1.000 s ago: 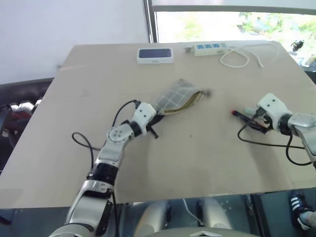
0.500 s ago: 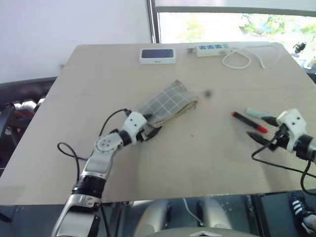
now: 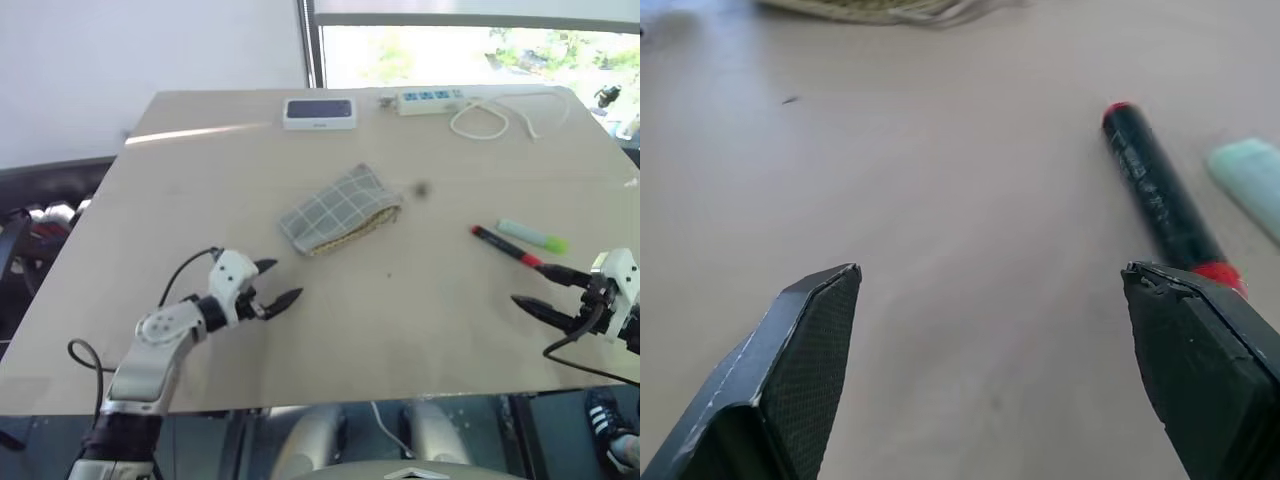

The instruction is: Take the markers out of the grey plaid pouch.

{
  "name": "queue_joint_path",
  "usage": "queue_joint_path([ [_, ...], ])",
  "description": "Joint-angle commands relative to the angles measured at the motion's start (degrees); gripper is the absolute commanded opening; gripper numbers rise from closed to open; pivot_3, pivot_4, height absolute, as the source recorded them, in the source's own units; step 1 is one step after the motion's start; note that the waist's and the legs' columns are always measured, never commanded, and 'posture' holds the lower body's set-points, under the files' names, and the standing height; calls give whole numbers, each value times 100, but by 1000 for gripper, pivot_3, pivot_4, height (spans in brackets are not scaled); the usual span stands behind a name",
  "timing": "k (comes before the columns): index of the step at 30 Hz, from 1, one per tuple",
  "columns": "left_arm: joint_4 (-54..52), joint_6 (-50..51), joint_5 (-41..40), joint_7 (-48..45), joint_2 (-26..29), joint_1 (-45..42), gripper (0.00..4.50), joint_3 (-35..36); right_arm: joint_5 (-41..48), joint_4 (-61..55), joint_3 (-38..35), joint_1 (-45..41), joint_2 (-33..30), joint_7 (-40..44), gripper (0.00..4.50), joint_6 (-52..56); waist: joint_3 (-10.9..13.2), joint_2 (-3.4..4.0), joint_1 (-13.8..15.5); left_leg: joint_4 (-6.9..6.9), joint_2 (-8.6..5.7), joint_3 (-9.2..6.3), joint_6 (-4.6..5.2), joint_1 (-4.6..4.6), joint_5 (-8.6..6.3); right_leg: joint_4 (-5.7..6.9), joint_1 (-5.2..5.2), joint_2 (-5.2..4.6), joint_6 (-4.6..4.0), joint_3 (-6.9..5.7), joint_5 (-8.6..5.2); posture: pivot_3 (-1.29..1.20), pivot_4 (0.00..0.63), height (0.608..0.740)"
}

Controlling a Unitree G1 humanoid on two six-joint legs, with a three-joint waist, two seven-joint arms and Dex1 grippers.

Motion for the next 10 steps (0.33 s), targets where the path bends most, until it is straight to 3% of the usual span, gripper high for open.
queue_joint_path([
  [1, -471, 156, -189, 37, 33, 365, 4198, 197, 24, 306, -156, -28, -74, 193, 4284, -212, 1, 2, 11, -2, 0, 0, 1, 3, -1, 0, 1, 0, 0, 0, 0, 0, 150, 740],
  [10, -617, 4, -194, -49, 158, 1021, 4198, 437, -16, 943, -247, 36, -266, 679, 4284, -568, -4, 12, 45, -15, 4, 10, 19, 26, -12, -4, 13, 0, -1, 7, -1, 0, 150, 740],
])
